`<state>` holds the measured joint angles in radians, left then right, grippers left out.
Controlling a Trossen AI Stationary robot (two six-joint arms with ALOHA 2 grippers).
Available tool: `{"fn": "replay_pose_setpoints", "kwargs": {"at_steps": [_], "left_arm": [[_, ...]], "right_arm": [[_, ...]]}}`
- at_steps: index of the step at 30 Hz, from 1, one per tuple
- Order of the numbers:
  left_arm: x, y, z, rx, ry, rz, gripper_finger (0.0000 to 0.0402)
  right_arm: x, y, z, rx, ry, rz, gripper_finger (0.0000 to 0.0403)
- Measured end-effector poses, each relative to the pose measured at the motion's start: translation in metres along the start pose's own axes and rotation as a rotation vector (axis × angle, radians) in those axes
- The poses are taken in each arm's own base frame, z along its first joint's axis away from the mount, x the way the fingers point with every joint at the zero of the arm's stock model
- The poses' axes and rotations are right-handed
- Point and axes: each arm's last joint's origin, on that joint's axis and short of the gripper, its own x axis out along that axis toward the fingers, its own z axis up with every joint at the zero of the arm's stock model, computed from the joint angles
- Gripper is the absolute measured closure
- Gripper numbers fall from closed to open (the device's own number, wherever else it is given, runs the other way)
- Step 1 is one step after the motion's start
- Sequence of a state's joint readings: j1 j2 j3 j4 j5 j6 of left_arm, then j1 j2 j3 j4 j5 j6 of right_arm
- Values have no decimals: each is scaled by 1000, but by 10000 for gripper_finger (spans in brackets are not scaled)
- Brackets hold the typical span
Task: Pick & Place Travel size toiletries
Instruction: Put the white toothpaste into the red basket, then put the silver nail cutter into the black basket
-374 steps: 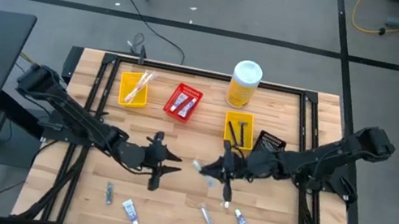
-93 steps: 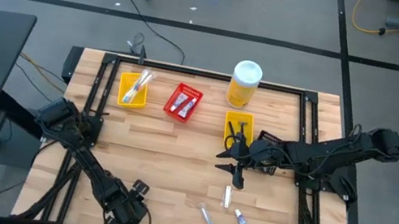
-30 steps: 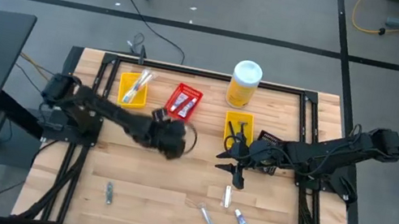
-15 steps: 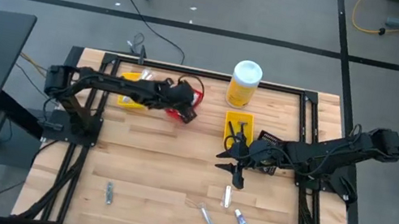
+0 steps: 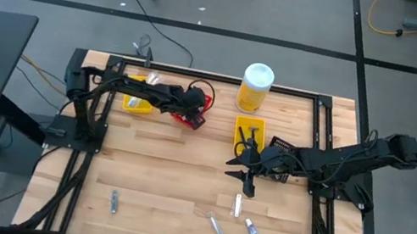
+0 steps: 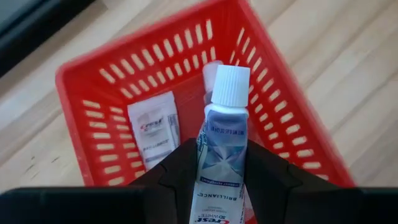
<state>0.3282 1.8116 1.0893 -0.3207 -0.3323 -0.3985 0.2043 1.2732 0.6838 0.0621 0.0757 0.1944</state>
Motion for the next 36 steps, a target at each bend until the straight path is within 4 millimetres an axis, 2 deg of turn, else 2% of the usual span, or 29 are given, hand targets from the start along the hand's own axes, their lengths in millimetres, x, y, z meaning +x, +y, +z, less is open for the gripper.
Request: {"fn": "replay_pose_setpoints", "kwargs": {"at_steps": [5, 18, 22, 26, 29, 33, 36], "left_arm": [[2, 0, -1, 24, 6, 1, 265], [4, 4, 1, 52, 9, 7, 205], [-4, 2, 7, 47, -2, -21, 203], [-32, 2, 21, 10, -64, -113, 203], [-63, 3, 25, 8, -132, -130, 203], [-106, 1, 24, 18, -221, -132, 203], [-129, -10, 18, 21, -277, -136, 203]], "right_arm": [[0, 0, -2, 2, 16, -3, 232], [-1, 1, -9, 27, 95, 20, 191], [-1, 6, -12, 13, 124, 31, 187], [-2, 11, -15, 0, 142, 45, 189], [-3, 15, -17, -8, 149, 57, 194], [-4, 21, -20, 44, 175, 72, 199], [-6, 28, -26, 89, 227, 77, 201]]}}
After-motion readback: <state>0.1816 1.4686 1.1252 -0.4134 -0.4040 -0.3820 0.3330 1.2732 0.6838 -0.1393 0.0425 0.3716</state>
